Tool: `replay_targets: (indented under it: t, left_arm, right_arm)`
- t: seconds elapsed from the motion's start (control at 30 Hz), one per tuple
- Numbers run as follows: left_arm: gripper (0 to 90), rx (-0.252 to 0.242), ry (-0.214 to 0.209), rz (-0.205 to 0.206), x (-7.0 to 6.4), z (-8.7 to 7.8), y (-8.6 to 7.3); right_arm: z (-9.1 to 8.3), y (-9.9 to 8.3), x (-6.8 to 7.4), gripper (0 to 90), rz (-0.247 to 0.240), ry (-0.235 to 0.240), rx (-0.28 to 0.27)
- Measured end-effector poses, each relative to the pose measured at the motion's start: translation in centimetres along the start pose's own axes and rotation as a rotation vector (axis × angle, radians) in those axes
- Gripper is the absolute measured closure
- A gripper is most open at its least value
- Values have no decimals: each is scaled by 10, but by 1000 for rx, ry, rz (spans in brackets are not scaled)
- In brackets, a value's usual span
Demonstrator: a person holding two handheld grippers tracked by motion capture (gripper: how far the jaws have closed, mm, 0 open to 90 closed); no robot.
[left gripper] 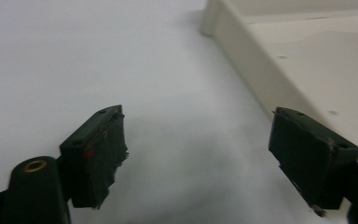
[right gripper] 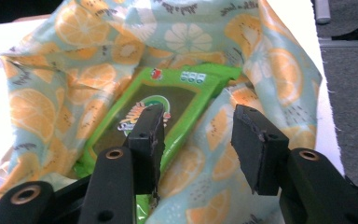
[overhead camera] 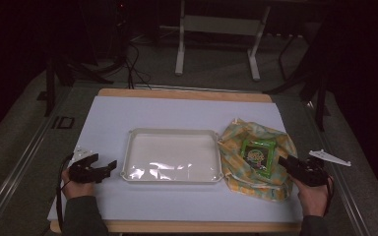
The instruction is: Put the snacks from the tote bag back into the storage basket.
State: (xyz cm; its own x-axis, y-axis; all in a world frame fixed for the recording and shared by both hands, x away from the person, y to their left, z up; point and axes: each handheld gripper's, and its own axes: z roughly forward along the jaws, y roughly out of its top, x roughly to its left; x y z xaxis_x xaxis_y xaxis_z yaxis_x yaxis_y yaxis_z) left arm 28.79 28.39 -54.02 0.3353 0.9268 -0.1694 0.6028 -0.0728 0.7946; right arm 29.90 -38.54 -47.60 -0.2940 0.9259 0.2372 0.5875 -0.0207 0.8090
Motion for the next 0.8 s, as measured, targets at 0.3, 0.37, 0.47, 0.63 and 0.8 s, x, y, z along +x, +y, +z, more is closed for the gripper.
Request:
replay_targets:
  t: [0.3, 0.37, 0.47, 0.63, 0.8]
  left_arm:
    - [201, 19, -1, 16, -2, 2, 0]
    - [201, 19, -4, 9, -1, 2, 0]
    - [207, 15, -3, 8, -1, 2, 0]
    - [208, 18, -2, 17, -2, 2, 0]
    - [208, 20, -4, 16, -1, 2, 0]
  right_arm:
    - [7, 4, 6, 560, 28, 20, 29]
    - [6, 7, 7, 560, 32, 22, 31]
    - [6, 10, 8, 560, 34, 25, 30]
    - [9, 14, 8, 554, 44, 35, 57]
    - [15, 18, 5, 551, 72, 54, 105]
